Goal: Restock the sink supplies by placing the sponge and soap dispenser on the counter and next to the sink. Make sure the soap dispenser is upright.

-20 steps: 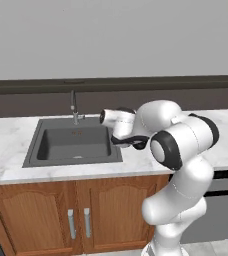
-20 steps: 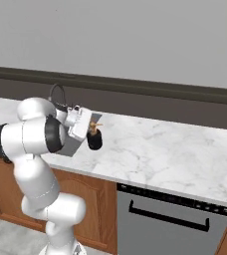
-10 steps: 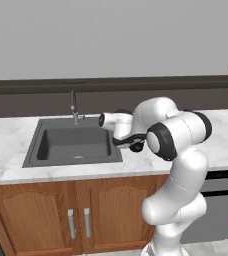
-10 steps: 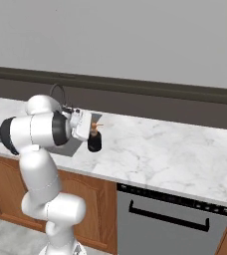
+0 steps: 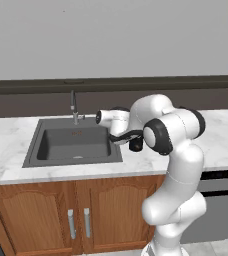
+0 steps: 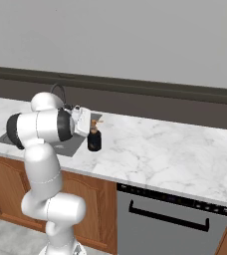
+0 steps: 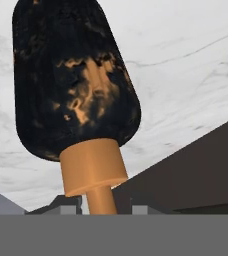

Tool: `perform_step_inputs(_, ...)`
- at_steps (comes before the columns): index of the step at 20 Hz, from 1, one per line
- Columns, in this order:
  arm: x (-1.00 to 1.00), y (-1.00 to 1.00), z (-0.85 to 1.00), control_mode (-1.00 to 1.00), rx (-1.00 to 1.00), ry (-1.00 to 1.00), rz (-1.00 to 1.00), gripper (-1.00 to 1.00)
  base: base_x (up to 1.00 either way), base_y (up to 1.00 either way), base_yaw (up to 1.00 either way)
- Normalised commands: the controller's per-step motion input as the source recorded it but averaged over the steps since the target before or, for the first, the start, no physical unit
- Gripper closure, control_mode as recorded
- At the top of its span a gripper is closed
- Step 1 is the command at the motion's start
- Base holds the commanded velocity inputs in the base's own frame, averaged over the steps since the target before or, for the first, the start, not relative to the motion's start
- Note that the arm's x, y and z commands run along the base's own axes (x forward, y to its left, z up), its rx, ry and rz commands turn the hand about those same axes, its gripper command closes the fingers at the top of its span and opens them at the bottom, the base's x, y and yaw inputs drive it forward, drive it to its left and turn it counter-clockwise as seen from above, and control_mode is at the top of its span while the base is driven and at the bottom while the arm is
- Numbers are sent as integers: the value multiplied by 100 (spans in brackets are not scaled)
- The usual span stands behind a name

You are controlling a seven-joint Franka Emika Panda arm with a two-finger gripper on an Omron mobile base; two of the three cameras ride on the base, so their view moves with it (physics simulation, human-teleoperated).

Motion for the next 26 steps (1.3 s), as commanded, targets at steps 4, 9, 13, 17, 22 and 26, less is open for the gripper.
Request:
perform_step_inputs(4,0,15,-33,-100,-1,0,1,-100,0,0,0)
perform_step_inputs(9,0,16,-8,-100,0,0,0,-100,0,0,0)
perform_step_inputs(13,0,0,0,-100,0,0,5,-100,0,0,0)
perform_step_inputs(17,0,0,0,-100,0,0,6,-100,0,0,0)
perform_step_inputs(22,-5,0,0,-100,0,-1,6,-100,0,0,0)
perform_step_inputs(26,-36,0,9,-100,0,-8,4,-100,0,0,0)
